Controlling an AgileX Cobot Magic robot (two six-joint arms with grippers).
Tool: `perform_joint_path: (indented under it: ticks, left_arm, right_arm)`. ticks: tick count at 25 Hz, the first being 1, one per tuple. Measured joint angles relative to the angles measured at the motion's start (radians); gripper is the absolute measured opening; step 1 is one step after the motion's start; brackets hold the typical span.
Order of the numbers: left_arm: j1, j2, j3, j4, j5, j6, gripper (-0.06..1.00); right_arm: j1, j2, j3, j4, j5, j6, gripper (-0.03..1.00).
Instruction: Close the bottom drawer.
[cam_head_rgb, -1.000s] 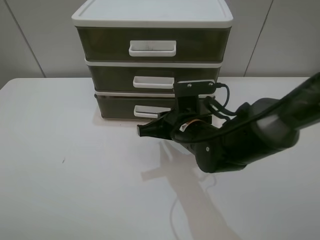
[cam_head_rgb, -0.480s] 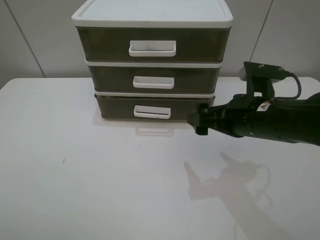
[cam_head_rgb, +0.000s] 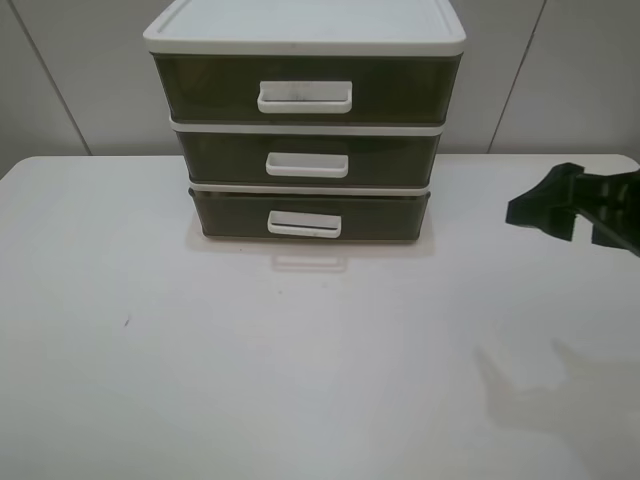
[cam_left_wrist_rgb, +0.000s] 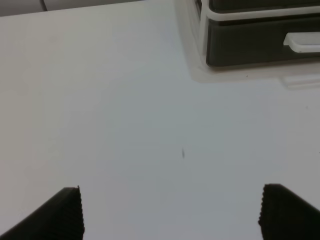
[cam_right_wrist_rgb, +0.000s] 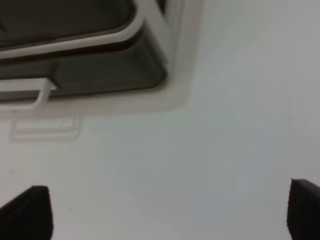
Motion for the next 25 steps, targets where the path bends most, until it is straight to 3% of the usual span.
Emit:
perform_joint_path:
  ticks: [5, 13, 25]
  left_arm:
    - [0.0, 0.0, 0.0, 0.0, 0.0, 0.0, 0.72]
    - [0.0, 0.0, 0.0, 0.0, 0.0, 0.0, 0.72]
    - [0.0, 0.0, 0.0, 0.0, 0.0, 0.0, 0.72]
  right_arm:
    - [-0.051, -0.258, -0.024, -0.129, 0.178, 0.08, 0.82]
    - [-0.051, -0.638, -0.024, -0.217, 0.377, 0.087, 0.82]
    - [-0.04, -0.866, -0.025, -0.261, 0.417, 0.089, 0.82]
